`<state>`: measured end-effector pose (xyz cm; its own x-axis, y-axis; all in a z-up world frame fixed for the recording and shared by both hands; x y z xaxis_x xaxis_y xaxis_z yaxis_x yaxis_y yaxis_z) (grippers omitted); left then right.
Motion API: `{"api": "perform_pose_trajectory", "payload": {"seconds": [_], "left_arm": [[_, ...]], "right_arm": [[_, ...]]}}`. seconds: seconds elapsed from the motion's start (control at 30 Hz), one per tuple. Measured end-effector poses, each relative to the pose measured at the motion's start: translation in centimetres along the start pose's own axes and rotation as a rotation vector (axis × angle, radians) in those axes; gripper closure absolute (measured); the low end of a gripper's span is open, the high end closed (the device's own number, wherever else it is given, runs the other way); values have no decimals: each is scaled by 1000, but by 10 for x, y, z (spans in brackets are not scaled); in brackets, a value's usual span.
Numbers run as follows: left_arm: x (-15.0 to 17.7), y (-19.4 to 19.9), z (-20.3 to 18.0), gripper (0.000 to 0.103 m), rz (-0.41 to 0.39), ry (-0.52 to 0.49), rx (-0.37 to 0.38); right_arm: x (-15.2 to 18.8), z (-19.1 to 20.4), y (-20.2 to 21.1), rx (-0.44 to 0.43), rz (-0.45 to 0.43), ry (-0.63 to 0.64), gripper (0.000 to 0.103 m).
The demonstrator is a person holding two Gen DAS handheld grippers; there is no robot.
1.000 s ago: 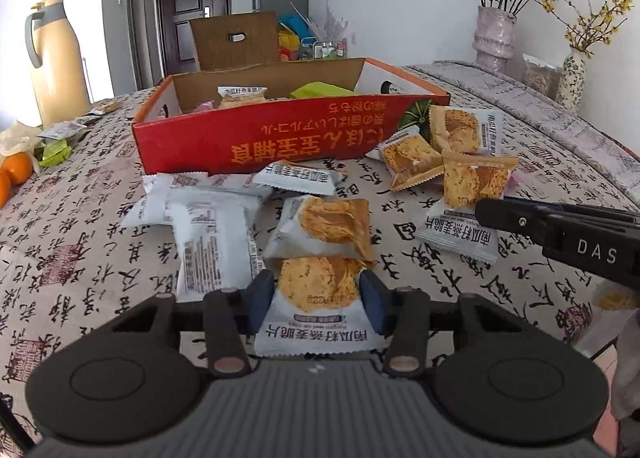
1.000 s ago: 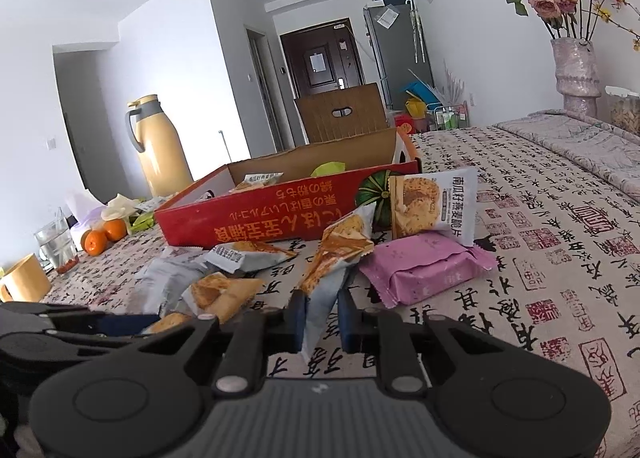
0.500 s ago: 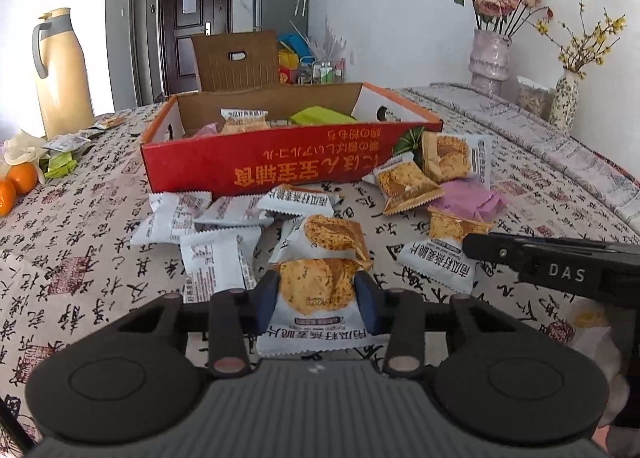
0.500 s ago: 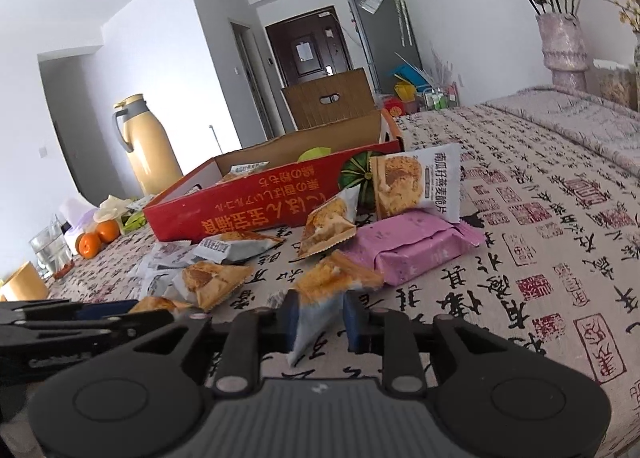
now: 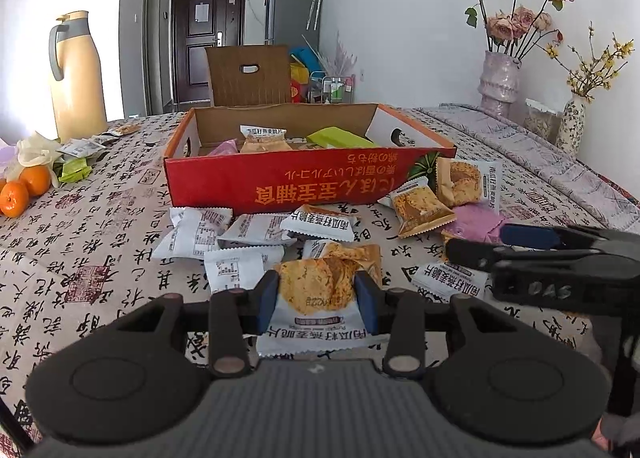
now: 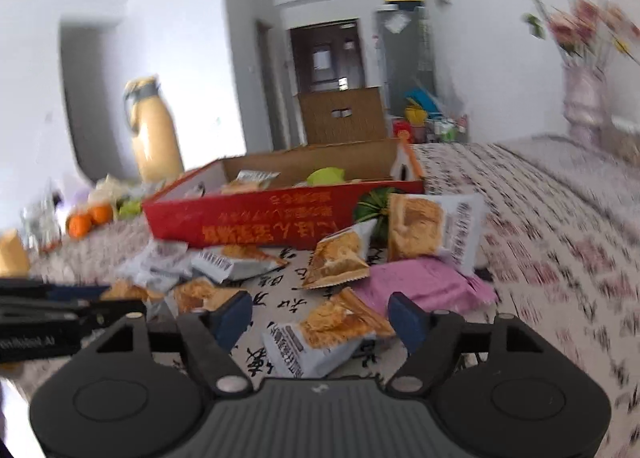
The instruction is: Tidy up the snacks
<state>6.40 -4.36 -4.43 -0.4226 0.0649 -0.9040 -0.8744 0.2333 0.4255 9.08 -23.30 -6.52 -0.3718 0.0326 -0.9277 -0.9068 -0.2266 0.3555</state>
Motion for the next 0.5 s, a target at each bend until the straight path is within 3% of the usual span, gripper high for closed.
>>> {"api": "perform_pose_trajectory", "payload": {"seconds": [0.13, 0.37, 0.5], "left_arm": [[0, 1, 2, 61, -5, 1, 0], [1, -1, 7, 61, 0, 13, -3], [1, -1, 7, 61, 0, 17, 2]], "right_arm": [[4, 8, -20, 4, 68, 105, 29], [22, 13, -24, -17, 124, 114, 32], [20, 11, -19, -14, 114, 96, 61]]}}
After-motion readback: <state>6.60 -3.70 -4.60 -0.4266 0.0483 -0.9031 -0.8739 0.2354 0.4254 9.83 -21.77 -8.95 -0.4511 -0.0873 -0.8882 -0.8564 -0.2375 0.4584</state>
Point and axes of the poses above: each gripper's, at about its wrist camera, not at the fingertips, and y roughly against the way its jaws point, z to its left, x to its underside, the point moved 5 cm from there along -y, roughly the way its jaws point, and after that the axes turned 7 degrees about -z, right-handed, at the moved point
